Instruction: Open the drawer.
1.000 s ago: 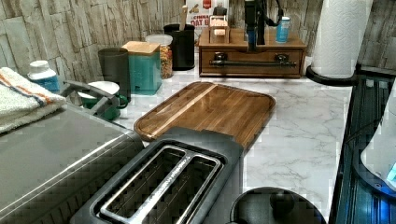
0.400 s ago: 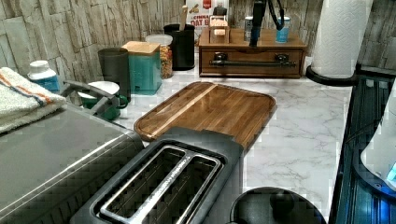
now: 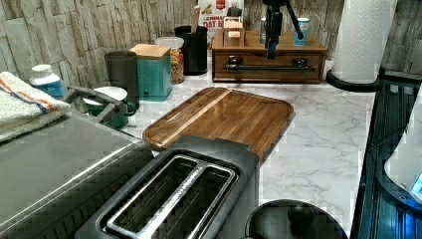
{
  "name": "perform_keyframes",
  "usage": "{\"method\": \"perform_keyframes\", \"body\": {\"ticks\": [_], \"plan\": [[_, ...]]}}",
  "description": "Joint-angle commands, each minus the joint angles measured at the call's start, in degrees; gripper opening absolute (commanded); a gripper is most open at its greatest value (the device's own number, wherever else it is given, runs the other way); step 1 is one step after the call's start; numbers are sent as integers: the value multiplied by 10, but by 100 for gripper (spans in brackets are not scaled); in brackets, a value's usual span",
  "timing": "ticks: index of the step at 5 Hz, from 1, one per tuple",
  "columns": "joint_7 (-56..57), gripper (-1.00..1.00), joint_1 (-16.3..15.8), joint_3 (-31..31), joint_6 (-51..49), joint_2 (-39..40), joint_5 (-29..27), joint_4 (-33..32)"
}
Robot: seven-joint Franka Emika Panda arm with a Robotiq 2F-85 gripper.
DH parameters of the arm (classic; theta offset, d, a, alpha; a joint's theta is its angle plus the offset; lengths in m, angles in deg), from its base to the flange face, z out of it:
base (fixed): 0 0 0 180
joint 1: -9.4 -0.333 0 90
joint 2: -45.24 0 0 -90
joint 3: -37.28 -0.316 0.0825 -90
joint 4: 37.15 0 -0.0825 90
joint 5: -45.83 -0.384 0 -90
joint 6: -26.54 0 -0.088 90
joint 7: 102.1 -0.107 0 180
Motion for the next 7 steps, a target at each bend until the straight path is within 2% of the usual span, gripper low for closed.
{"method": "perform_keyframes", "body": {"ticks": [1,2,3,4,5,7], "plan": [[161,100,24,52,89,25,-73,31],[175,100,20,59,96,28,-80,32],[178,100,45,33,87,46,-83,46],[215,100,41,34,131,62,-133,33],[231,100,48,26,116,88,-153,51],[205,100,44,17,148,98,-178,33]]}}
